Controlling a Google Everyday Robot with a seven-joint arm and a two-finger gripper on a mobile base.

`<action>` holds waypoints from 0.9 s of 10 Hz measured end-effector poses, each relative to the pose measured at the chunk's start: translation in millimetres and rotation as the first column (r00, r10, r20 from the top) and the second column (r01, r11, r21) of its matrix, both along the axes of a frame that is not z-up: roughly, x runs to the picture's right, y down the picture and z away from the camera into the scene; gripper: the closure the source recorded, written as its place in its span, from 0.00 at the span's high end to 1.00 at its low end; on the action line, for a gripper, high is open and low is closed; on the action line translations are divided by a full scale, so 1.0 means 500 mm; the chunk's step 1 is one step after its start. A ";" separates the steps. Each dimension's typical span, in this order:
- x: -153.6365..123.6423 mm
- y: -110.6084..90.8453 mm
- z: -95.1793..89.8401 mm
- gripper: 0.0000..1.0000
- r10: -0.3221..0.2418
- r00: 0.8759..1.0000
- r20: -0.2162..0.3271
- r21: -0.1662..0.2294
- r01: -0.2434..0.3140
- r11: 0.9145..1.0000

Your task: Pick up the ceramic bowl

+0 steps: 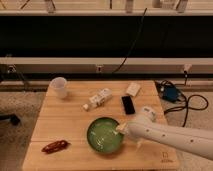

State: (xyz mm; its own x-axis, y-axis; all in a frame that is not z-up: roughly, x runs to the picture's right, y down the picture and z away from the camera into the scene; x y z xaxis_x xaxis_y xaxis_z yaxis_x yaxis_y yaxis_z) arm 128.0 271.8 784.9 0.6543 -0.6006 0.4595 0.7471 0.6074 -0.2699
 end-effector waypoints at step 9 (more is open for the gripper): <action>0.003 0.012 0.000 0.80 -0.006 0.999 0.051 -0.046 0.008 0.999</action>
